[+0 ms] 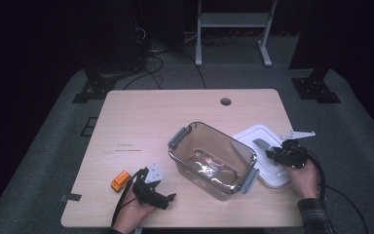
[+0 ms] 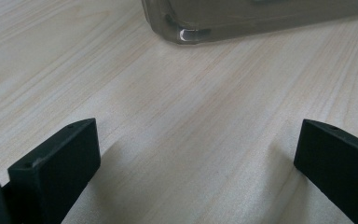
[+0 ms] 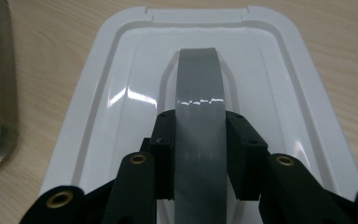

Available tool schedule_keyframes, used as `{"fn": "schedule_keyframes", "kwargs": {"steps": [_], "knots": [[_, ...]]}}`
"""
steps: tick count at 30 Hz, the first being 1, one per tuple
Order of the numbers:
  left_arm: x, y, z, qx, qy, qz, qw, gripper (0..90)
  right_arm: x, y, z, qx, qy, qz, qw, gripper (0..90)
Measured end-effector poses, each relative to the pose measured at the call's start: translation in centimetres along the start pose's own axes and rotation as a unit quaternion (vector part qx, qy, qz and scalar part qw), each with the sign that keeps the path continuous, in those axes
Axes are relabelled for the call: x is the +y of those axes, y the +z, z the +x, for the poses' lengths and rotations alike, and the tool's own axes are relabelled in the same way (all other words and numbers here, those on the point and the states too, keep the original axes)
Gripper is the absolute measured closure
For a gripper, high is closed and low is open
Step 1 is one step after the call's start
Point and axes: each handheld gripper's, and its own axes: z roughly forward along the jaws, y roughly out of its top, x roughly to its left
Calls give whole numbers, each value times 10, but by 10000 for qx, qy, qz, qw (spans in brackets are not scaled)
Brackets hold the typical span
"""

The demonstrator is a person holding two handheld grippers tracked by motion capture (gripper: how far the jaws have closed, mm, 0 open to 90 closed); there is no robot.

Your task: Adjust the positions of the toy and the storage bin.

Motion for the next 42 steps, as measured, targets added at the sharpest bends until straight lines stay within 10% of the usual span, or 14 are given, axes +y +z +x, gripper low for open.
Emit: {"fn": "schedule_keyframes", "kwargs": {"steps": [8,22,42], "knots": [[0,0,0,0,1,-1,10000,0,-3,7,1,-17,22,51,10000,654],[-1,-1,0,-7,9,3,10000,0,-6,-14,5,-126,68,-160,9998,321],[-2,-2,1,-18,28,9,10000,0,-28,-38,38,-155,-75,-124,9998,70]]}}
